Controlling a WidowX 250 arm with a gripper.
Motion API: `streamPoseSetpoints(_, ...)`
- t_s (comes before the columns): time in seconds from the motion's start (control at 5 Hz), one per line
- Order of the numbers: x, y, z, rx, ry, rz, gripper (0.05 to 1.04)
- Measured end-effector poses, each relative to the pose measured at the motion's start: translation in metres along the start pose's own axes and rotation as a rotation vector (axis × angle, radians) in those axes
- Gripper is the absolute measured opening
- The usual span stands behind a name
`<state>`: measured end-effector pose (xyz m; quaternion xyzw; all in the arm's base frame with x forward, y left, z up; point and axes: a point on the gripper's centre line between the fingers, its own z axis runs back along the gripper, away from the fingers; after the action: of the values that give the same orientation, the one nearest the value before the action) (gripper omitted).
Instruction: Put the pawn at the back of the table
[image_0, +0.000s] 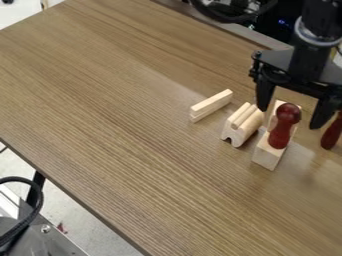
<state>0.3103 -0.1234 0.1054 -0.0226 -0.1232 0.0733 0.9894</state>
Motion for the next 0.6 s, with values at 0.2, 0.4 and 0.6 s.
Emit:
streamPoseSetpoints(0.2, -0.002, -0.002, -0.010, 0.013, 0.022, -0.007, 1.000)
streamPoseSetpoints(0.4, 0.006, -0.007, -0.010, 0.004, 0.012, -0.008, 1.000)
streamPoseSetpoints(0.6, 0.010, -0.005, -0.017, 0.007, 0.026, -0.001, 0.973)
